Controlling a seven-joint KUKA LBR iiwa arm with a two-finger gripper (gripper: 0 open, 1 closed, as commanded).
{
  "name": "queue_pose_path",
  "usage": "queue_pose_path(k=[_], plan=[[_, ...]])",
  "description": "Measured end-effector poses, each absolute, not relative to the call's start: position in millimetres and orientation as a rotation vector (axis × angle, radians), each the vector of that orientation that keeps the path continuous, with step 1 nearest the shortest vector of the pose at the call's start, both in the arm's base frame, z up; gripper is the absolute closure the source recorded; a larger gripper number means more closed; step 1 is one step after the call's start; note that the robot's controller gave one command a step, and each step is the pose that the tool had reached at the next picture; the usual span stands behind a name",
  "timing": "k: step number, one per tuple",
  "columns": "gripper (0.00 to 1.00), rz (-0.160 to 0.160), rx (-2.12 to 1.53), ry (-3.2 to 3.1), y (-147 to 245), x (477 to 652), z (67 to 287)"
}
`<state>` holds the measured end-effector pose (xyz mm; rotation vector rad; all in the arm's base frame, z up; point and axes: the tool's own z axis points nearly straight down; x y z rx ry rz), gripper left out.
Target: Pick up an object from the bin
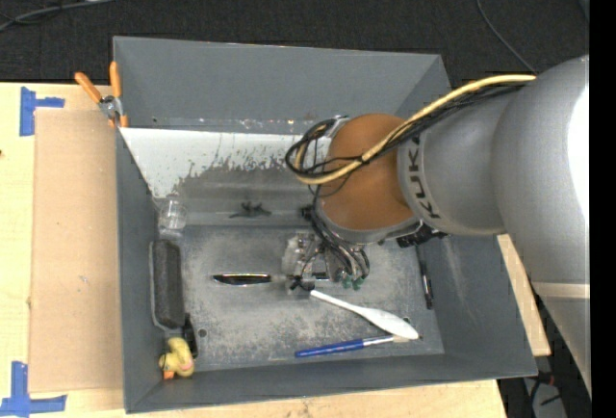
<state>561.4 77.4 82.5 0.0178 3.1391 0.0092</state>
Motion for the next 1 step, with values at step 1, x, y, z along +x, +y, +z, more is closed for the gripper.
queue_pose_path(k=[1], plan=[[1.0,0.009,0.018,3.144,77.2,560.0,103.5]])
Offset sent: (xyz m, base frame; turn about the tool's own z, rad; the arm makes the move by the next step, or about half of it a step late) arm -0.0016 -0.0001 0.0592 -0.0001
